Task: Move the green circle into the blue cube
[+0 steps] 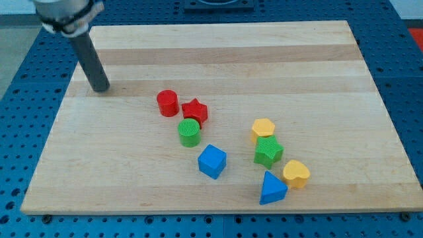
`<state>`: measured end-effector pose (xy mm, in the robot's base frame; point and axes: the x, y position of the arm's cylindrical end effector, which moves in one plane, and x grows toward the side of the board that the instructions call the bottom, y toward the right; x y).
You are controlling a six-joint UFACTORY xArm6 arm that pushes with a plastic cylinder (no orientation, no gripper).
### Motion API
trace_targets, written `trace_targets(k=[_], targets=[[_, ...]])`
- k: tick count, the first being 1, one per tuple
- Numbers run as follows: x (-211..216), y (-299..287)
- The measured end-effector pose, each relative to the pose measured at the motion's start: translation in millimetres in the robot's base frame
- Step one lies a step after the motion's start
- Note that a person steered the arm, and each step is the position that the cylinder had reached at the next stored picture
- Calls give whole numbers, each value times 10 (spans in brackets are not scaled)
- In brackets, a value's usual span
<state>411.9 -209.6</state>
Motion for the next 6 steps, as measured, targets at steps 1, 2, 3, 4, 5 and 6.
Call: trace_targets(k=[1, 2, 3, 4, 5, 6], targets=[[149, 822], [322, 933], [276, 1317], [135, 1424], [388, 912], [744, 1401]])
